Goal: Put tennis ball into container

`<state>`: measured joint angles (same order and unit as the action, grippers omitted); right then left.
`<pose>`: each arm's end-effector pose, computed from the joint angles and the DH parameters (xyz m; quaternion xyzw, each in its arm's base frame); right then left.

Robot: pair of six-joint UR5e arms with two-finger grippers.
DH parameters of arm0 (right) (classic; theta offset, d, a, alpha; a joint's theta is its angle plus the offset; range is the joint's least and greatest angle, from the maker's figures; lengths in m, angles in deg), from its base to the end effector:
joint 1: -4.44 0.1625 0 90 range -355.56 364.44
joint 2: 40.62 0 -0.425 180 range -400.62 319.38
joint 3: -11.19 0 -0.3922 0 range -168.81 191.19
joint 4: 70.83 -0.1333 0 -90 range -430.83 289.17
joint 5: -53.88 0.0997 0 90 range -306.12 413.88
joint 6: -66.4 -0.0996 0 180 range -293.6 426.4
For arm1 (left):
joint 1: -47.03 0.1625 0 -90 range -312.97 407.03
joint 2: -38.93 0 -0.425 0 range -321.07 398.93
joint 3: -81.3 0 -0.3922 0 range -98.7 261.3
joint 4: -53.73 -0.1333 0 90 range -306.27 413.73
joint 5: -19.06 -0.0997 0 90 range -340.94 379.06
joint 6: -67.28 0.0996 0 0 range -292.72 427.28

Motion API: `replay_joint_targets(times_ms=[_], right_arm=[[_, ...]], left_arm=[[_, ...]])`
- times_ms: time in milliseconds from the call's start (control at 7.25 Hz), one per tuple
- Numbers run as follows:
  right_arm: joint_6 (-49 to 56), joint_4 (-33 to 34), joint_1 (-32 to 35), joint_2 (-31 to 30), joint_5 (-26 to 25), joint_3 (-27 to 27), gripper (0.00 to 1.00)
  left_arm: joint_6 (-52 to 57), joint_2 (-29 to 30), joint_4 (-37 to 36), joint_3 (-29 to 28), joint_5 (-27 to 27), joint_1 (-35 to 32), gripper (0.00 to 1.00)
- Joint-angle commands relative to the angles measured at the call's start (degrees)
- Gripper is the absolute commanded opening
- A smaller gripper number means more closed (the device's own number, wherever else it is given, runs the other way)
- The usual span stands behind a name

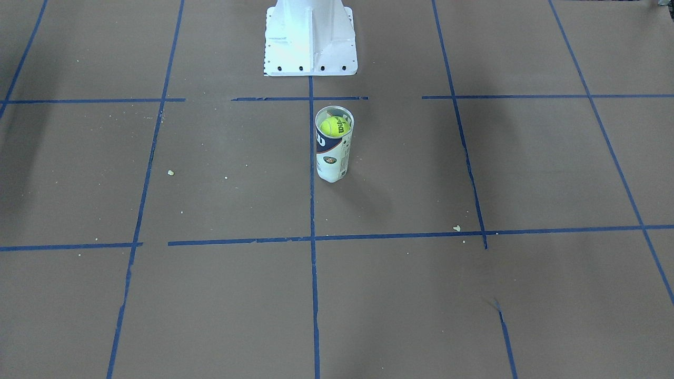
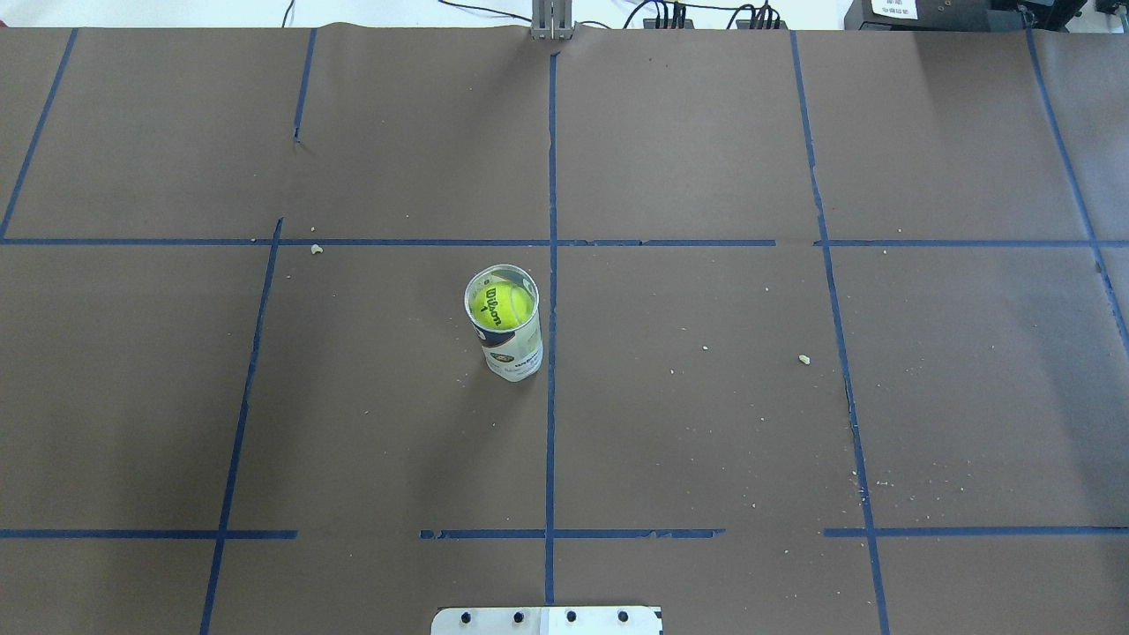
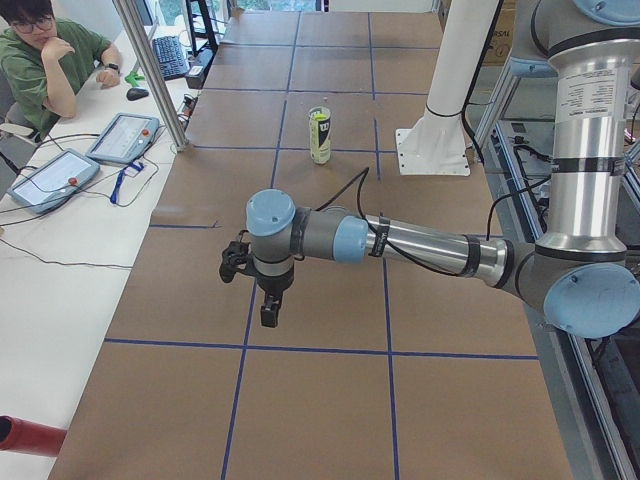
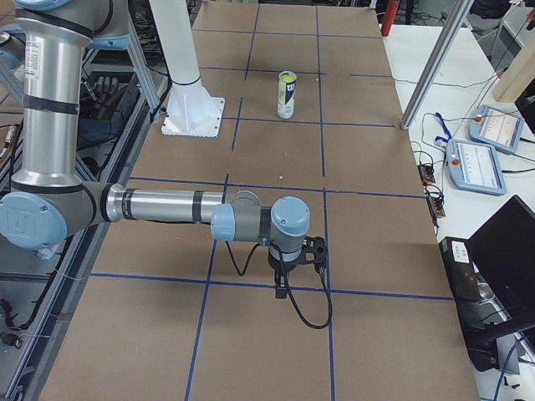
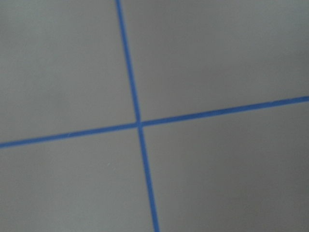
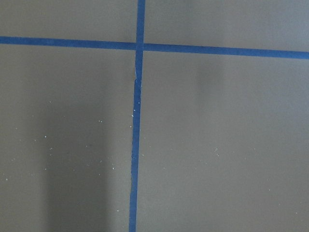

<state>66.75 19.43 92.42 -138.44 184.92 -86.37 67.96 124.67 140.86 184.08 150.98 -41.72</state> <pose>0.0526 -0.4355 0.6614 -0.0094 -0.3504 -0.0178 0.9364 -0.0566 -0.4642 0.5922 0.0442 0.3575 0.0333 0.9323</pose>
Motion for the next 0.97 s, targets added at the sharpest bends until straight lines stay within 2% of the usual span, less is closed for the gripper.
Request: replay_joint_targets(times_ms=[0,828], right_arm=[[0.00,0.00,0.00,0.00,0.00,0.00,1.00],[0.00,0.00,0.00,0.00,0.00,0.00,1.00]], left_arm=[[2.91,-4.42,-0.03,0.49,4.29,-1.86,1.00],[2.13,-4.17,-0.29,-0.29,3.52,-2.04,1.00]])
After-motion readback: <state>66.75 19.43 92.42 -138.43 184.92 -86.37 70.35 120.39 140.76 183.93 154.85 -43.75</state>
